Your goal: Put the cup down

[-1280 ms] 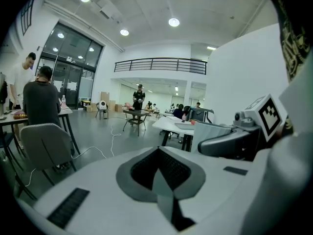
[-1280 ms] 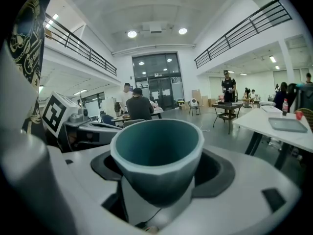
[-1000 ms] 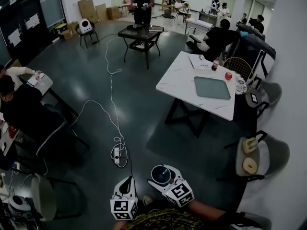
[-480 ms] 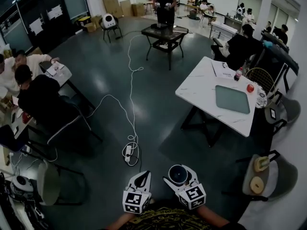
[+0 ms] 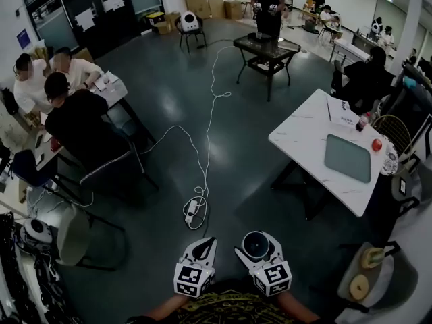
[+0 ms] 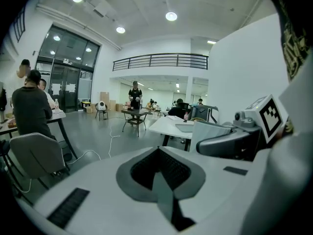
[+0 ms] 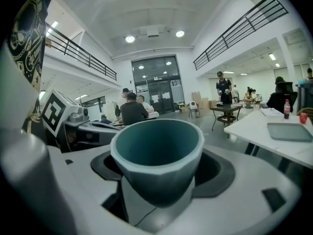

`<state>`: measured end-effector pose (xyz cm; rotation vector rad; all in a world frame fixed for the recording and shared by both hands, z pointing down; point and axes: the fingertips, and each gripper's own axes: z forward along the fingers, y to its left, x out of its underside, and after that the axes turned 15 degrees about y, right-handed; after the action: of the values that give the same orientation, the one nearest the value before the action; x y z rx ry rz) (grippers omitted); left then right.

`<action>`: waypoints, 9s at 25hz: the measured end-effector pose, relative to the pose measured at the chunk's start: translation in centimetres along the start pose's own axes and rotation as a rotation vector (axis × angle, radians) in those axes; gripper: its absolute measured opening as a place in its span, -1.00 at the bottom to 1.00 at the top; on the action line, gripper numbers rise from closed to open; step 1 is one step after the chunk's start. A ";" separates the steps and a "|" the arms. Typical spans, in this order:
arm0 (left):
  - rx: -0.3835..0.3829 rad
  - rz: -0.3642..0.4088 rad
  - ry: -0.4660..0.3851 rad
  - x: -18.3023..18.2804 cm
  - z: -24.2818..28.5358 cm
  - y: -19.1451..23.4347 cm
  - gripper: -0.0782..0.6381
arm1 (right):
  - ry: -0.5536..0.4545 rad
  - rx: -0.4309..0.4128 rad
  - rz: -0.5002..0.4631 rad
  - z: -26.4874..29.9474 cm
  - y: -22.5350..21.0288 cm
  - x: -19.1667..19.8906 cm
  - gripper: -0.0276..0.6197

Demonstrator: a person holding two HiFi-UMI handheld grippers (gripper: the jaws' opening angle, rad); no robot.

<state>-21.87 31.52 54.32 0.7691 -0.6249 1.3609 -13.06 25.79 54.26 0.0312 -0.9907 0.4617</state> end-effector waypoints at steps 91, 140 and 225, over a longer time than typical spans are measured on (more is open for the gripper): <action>0.507 0.290 0.037 -21.2 30.1 -14.2 -0.76 | -0.001 0.532 0.254 -5.1 -33.0 -4.3 0.25; 0.440 0.233 0.063 -29.0 41.4 -15.0 -0.76 | -0.008 0.490 0.217 -2.4 -47.7 -9.8 0.25; 0.396 0.368 0.345 -28.2 64.5 -30.7 -0.76 | 0.115 0.523 0.184 0.5 -74.1 1.2 0.26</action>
<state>7.91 -37.90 68.27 0.7262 -0.2274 1.9416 15.95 -40.84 68.97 0.3818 -0.7416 0.8740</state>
